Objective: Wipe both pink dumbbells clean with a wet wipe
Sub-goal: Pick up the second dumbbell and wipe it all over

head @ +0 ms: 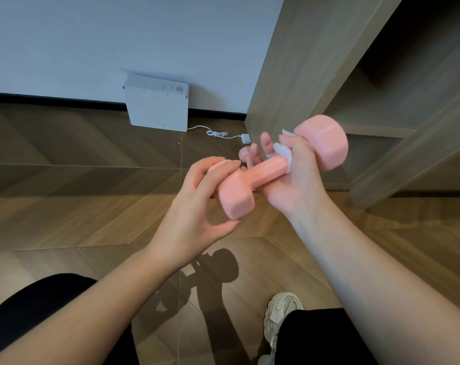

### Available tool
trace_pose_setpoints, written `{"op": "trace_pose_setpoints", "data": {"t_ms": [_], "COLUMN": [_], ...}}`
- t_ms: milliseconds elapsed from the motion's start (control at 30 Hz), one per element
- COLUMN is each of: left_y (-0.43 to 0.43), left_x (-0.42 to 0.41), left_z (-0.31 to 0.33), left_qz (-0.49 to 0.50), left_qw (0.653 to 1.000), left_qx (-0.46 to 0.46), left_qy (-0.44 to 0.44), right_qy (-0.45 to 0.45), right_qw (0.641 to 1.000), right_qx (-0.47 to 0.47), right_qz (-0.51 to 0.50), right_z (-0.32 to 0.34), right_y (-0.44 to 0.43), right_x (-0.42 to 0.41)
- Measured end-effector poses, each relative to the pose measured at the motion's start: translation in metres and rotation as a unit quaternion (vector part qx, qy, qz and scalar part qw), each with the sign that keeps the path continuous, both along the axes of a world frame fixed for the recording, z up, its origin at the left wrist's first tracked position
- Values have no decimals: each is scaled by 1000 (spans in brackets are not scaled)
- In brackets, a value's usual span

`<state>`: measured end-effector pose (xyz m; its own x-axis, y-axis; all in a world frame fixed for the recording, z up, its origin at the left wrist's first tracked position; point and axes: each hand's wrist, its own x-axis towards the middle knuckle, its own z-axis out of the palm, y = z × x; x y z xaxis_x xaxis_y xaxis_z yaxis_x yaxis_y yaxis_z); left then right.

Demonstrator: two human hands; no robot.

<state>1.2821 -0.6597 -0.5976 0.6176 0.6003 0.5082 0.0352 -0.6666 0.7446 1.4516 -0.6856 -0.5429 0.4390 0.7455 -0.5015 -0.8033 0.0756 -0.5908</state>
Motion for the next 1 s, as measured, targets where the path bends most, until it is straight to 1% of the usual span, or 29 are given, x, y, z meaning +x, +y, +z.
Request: {"op": "trace_pose_setpoints", "data": {"t_ms": [133, 233, 367, 433, 533, 700, 767, 867, 1000], "left_y": [-1, -3, 2, 5, 8, 8, 7, 5, 2], "left_x": [-2, -1, -2, -3, -6, -8, -8, -6, -3], "left_z": [0, 3, 7, 10, 12, 12, 10, 5, 1], "left_qz": [-4, -15, -55, -68, -82, -62, -46, -31, -32], "left_qw": [999, 991, 961, 947, 934, 931, 935, 935, 934], "left_qx": [-52, -129, -260, -300, -328, -337, -333, -337, -343], "left_qy": [-12, -26, -71, -94, -118, -123, -117, -108, -93], "right_qy": [-41, -83, -152, -185, -230, -308, -300, -233, -151], "right_qw": [999, 994, 981, 975, 965, 942, 943, 965, 981], "right_qx": [0, -23, -74, -63, -37, -67, -72, -63, -98], "right_qz": [25, 66, 95, 107, 117, 118, 124, 105, 71], "right_z": [-4, -7, -5, -6, -2, -3, -2, -2, -10], "right_y": [-3, -5, -6, -7, -10, -9, -10, -9, -4], "right_x": [-11, -24, -37, -39, -39, -38, -37, -34, -33]}}
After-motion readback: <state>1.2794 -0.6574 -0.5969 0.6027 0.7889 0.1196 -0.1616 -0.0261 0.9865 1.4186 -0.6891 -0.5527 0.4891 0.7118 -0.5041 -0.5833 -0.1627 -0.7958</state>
